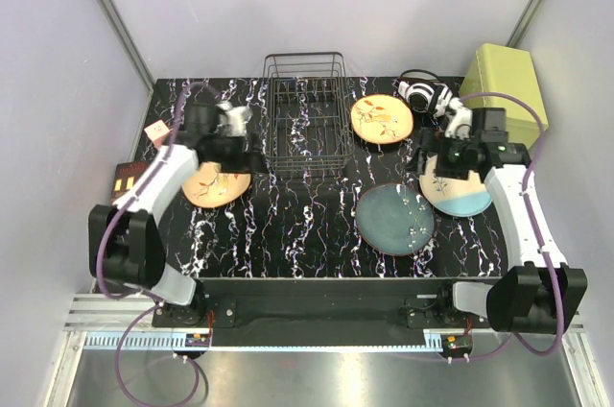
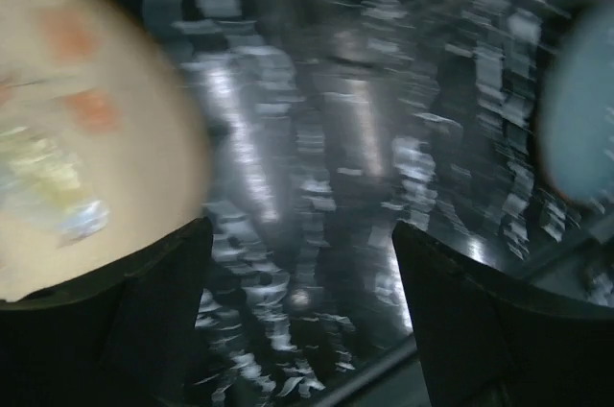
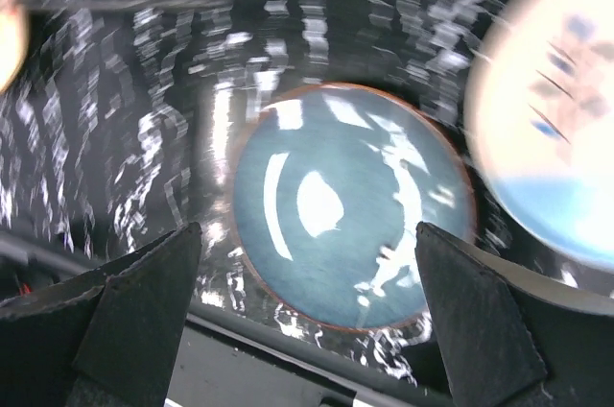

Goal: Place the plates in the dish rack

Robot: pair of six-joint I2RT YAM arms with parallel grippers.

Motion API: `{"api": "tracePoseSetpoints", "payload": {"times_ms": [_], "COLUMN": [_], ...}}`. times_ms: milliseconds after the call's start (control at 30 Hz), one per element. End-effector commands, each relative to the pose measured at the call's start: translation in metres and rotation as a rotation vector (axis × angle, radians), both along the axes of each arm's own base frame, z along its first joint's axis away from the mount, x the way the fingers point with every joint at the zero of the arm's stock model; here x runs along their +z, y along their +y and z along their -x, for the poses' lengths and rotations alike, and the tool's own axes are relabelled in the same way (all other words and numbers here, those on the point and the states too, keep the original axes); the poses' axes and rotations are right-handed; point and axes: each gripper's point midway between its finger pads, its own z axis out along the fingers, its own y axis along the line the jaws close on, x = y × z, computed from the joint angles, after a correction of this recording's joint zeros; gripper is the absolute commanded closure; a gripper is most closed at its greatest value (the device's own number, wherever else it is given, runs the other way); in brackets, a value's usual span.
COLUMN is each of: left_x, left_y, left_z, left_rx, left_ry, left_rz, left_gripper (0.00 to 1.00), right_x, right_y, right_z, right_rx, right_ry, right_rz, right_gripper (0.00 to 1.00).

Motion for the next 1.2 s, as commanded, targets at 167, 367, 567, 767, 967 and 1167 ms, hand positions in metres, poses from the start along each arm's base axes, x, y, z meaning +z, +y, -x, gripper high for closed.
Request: {"api": "tracePoseSetpoints", "payload": {"times_ms": [167, 367, 567, 767, 967, 1167], "left_x": [0.014, 0.003, -0.004, -0.042, -0.058, -0.080], "left_y": [-0.167, -0.218, -0.281, -0.299, -0.311, -0.311], "left_z": [0.071, 0.061, 0.066, 0.066, 0.068, 0.076], "left_rx": [-0.244, -0.184, -0.200, -0.088, -0.083, -0.060], "left_ry": [0.034, 0.017, 0.059, 0.196, 0.237, 0.302], "left_rz": [0.469, 0.569, 0.652, 0.605, 0.581, 0.524], "left_gripper": [0.17, 0.15, 0.18, 0.24, 0.35, 0.44], "right_x": [-0.014, -0.010, -0.012, -0.008, -0.004, -0.008], "right_y": [-0.033, -0.040, -0.048, -0.050, -0.051, -0.050], "right_z": [0.025, 0.030, 0.030, 0.032, 0.033, 0.032], "right_rx": [-0.099, -0.123, -0.156, -0.166, -0.171, -0.135], "right_ry": [0.065, 0.041, 0.029, 0.007, -0.017, -0.008], "right_rz": [0.039, 0.071, 0.107, 0.118, 0.124, 0.130], "right_gripper": [0.00, 0.00, 0.00, 0.00, 0.00, 0.00]}}
